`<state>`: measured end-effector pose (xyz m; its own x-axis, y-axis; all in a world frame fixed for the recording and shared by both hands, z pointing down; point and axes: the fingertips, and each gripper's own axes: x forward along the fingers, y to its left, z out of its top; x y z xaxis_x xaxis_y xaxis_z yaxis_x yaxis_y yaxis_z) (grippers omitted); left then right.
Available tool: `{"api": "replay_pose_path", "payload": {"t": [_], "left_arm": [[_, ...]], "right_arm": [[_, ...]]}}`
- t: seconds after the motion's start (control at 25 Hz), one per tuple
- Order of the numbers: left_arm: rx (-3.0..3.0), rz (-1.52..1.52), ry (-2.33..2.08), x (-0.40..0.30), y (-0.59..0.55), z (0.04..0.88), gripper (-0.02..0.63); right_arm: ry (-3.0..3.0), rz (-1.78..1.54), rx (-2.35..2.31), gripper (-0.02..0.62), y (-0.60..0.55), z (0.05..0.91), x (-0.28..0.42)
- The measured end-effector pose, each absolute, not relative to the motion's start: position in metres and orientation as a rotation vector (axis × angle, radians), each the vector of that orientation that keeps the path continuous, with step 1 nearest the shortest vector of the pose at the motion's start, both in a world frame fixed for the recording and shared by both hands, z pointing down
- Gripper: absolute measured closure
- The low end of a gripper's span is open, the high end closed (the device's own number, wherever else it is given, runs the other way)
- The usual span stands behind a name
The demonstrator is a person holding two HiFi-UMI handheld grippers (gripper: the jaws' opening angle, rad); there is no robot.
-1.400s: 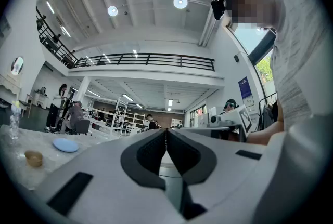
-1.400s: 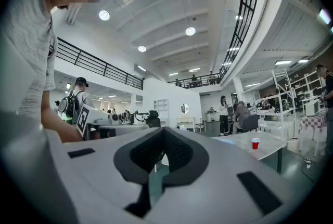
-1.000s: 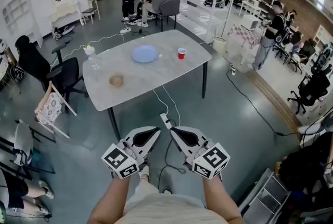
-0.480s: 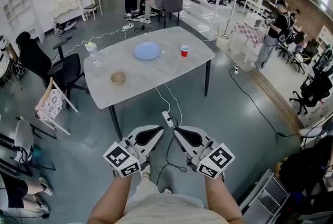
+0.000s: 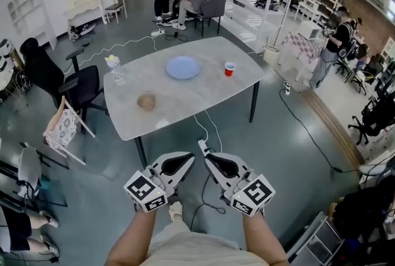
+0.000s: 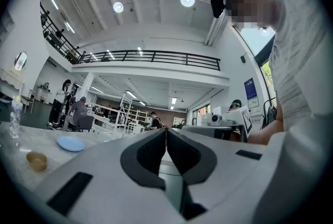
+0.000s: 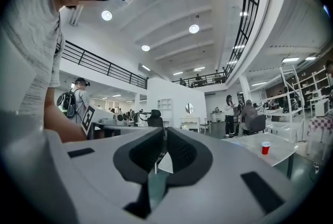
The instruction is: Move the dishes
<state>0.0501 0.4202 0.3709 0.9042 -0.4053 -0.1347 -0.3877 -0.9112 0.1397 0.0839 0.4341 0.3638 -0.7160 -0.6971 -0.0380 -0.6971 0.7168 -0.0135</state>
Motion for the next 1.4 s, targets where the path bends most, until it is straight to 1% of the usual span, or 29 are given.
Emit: {"api": "replay_pose_path", "payload": {"t": [0.36,0.6,0.92,1.16,1.24,1.28,1.32,1.36,1.4], "left_arm": [[2.998,-0.261,-0.575,0.019,0.321,0.353,0.584],[3.024,-0.267,-0.526,0.008,0.278,0.348,0.584],[3.0,-0.274,-0.52,0.004,0.235,0.356,0.584],[3.002,-0.241,-0.576,0.011,0.174,0.373,0.584],[2.989,-0.233,-0.601,0.016,0.147,0.375,0.584],[2.979,-0.231,-0.615,0.019,0.133,0.376,0.584],[2.971,-0.228,-0.631,0.022,0.117,0.377,0.584],[2.963,-0.222,-0.65,0.024,0.101,0.379,0.584],[2.953,-0.216,-0.67,0.027,0.086,0.381,0.584]], "right_arm": [[2.868,0.046,-1.192,0.574,0.333,0.35,0.045],[2.845,0.087,-1.235,0.574,0.29,0.345,0.026],[2.844,0.045,-1.281,0.574,0.247,0.356,0.027],[2.863,0.02,-1.253,0.574,0.186,0.368,0.039],[2.877,0.004,-1.233,0.565,0.159,0.373,0.044],[2.887,-0.002,-1.223,0.547,0.143,0.376,0.047],[2.897,-0.006,-1.213,0.51,0.128,0.378,0.05],[2.91,-0.009,-1.2,0.491,0.112,0.38,0.052],[2.924,-0.011,-1.186,0.488,0.096,0.381,0.055]]}}
